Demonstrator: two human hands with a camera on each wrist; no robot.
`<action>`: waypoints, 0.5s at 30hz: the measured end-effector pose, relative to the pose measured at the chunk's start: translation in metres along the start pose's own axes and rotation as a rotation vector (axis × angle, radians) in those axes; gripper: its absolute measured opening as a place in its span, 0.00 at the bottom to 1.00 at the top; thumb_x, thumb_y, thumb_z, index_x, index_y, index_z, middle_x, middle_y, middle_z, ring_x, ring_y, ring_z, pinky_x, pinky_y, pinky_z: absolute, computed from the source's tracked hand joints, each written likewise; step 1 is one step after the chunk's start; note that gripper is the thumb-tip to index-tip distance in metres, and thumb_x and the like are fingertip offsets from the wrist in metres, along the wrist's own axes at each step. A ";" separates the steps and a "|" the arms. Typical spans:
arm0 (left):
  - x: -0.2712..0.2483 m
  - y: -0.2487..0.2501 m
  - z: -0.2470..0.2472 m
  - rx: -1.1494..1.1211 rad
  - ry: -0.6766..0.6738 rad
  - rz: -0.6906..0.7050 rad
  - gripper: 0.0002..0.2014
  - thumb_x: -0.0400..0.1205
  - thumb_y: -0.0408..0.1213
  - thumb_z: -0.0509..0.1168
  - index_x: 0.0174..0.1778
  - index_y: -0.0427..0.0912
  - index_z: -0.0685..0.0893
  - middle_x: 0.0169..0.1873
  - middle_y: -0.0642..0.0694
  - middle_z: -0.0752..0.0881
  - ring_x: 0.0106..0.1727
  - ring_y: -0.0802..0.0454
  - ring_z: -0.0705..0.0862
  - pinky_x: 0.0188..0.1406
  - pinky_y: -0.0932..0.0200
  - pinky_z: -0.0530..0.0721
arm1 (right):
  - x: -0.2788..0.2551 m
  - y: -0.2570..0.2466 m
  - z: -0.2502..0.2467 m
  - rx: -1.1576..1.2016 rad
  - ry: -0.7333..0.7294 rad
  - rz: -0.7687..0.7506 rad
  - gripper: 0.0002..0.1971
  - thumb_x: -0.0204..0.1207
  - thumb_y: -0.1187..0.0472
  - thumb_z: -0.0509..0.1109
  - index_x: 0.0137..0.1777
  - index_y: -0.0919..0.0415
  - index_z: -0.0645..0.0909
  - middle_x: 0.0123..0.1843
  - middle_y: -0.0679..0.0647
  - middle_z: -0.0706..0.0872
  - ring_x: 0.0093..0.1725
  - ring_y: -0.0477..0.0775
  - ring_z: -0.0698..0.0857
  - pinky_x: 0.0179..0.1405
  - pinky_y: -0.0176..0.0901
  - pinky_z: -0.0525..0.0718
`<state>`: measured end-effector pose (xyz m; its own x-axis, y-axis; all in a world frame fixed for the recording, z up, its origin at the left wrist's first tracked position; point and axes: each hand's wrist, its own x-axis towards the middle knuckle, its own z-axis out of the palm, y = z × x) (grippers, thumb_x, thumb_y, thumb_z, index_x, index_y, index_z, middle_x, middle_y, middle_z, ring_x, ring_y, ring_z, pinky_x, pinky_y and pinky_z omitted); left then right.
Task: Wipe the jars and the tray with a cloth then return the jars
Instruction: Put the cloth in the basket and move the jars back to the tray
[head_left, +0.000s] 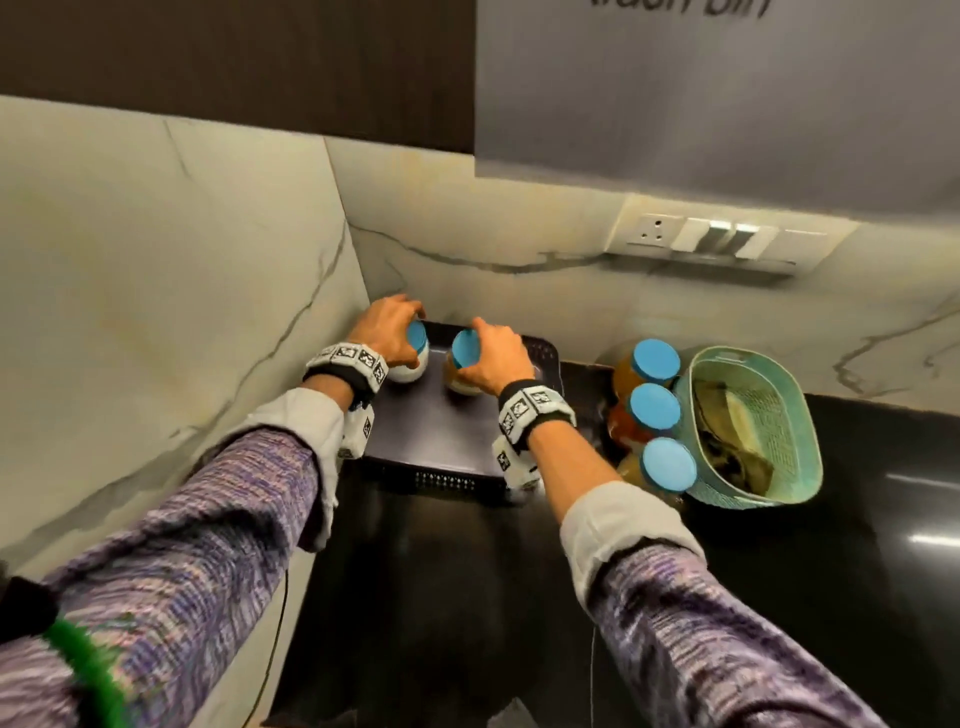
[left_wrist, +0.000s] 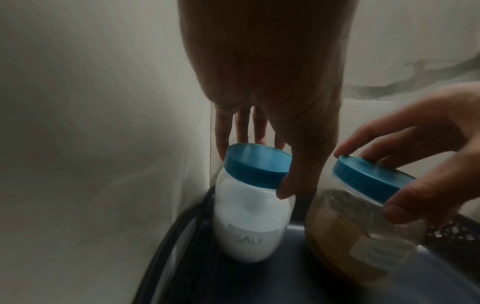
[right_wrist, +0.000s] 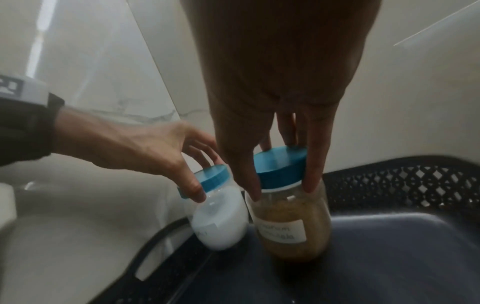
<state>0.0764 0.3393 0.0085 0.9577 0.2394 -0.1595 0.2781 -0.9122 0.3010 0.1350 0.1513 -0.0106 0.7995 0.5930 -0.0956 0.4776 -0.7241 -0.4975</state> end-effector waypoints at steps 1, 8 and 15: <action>0.004 -0.004 0.003 0.007 0.001 -0.002 0.38 0.64 0.35 0.87 0.71 0.38 0.84 0.67 0.36 0.83 0.69 0.32 0.82 0.69 0.42 0.82 | 0.007 0.001 0.008 -0.017 -0.005 0.001 0.34 0.71 0.53 0.82 0.77 0.60 0.78 0.66 0.66 0.88 0.65 0.71 0.86 0.64 0.61 0.85; 0.028 -0.020 0.017 0.026 0.008 0.003 0.36 0.65 0.36 0.87 0.69 0.36 0.83 0.66 0.35 0.83 0.67 0.33 0.82 0.68 0.42 0.83 | 0.043 -0.003 0.035 0.000 0.005 -0.044 0.33 0.71 0.54 0.81 0.75 0.62 0.77 0.66 0.66 0.87 0.63 0.73 0.86 0.61 0.60 0.85; 0.025 -0.021 0.022 0.038 0.047 0.007 0.33 0.68 0.31 0.81 0.71 0.33 0.81 0.69 0.33 0.80 0.70 0.31 0.79 0.68 0.42 0.82 | 0.039 -0.009 0.047 -0.022 0.001 -0.037 0.42 0.71 0.56 0.83 0.83 0.61 0.69 0.76 0.64 0.78 0.70 0.72 0.83 0.65 0.62 0.85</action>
<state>0.0924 0.3571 -0.0222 0.9623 0.2475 -0.1126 0.2692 -0.9257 0.2659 0.1445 0.1975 -0.0498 0.7816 0.6190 -0.0770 0.5145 -0.7095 -0.4815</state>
